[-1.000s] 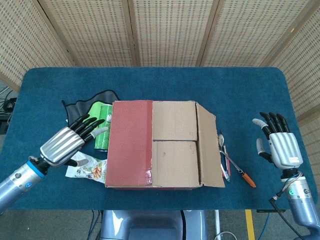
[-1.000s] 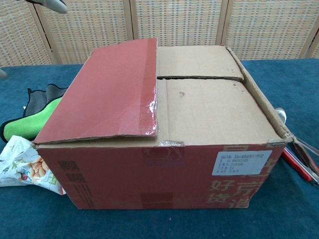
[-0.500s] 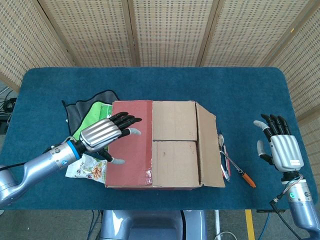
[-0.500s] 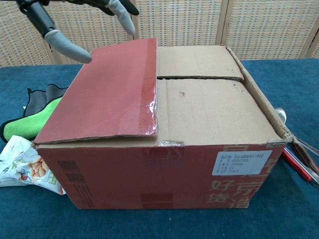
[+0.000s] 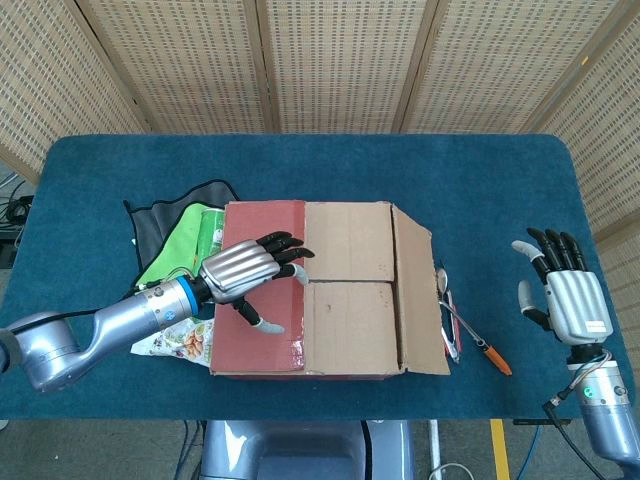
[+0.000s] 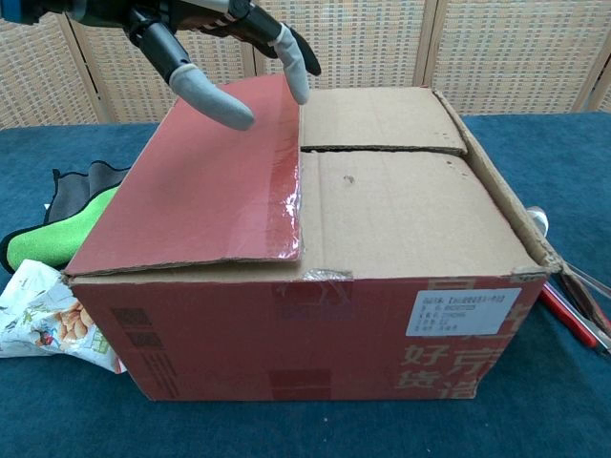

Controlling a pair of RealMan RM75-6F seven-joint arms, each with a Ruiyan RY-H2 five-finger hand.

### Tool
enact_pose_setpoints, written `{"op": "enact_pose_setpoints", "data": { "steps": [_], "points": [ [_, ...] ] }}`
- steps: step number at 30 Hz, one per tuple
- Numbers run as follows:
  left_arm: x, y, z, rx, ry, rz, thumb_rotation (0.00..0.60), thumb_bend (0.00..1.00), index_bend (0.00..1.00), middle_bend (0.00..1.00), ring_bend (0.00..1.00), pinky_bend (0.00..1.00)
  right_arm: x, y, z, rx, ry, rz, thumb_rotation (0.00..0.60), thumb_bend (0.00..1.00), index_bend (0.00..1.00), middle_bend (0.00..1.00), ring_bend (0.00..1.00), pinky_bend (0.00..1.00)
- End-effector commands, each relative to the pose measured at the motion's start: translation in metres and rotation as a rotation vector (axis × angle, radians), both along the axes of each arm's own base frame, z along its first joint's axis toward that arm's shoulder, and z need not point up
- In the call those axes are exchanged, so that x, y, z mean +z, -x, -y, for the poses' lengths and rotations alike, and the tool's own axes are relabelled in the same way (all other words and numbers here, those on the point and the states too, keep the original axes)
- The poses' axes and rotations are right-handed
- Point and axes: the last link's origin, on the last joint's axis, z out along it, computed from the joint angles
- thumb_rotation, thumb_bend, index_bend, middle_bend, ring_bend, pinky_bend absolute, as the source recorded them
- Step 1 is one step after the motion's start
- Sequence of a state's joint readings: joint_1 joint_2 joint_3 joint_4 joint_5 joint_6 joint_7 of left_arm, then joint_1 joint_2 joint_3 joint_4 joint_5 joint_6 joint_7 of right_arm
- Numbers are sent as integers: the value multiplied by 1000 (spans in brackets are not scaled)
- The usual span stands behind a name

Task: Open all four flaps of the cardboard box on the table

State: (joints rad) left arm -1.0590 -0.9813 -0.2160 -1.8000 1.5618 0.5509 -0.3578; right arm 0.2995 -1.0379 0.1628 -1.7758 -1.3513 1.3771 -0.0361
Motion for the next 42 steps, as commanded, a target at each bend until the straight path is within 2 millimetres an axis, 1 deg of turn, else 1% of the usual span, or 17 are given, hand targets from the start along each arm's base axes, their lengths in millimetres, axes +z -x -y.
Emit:
{"op": "enact_pose_setpoints", "data": {
  "steps": [1, 6, 9, 13, 18, 24, 26, 31, 37, 42],
  "points": [
    [-7, -6, -3, -9, 5, -12, 310, 142, 281, 113, 0, 0, 0, 1, -1, -2, 2, 3, 600, 620, 190, 96, 0, 0],
    [-20, -13, -6, -21, 16, -39, 309, 136, 288, 118, 0, 0, 1, 2, -2, -7, 1, 10, 600, 620, 190, 96, 0, 0],
    [-32, -17, -8, -31, 21, -57, 310, 132, 291, 122, 0, 0, 3, 4, -3, -13, 5, 15, 600, 620, 190, 96, 0, 0],
    [-41, -19, -10, -29, 23, -72, 308, 127, 297, 127, 0, 0, 4, 6, -3, -18, 8, 19, 600, 620, 190, 96, 0, 0],
    [-44, -18, -10, -31, 16, -92, 309, 116, 313, 149, 14, 0, 5, 8, -4, -23, 9, 24, 600, 620, 190, 96, 0, 0],
    [-41, -15, -11, -17, -2, -88, 309, 112, 343, 209, 54, 0, 5, 10, -3, -23, 11, 28, 600, 620, 190, 96, 0, 0],
    [-38, -14, -11, -12, -9, -88, 309, 110, 362, 242, 79, 0, 5, 10, -2, -23, 11, 30, 600, 620, 190, 96, 0, 0],
    [-33, -11, -10, -7, -15, -96, 309, 105, 405, 285, 115, 0, 4, 9, -1, -20, 8, 34, 600, 620, 190, 96, 0, 0],
    [-27, -13, -8, -8, -20, -90, 306, 100, 407, 301, 129, 0, 4, 9, -1, -20, 10, 35, 600, 620, 190, 96, 0, 0],
    [-12, -18, -4, -23, -40, -73, 304, 96, 407, 312, 138, 0, 4, 8, 0, -17, 8, 41, 600, 620, 190, 96, 0, 0]
  ]
}}
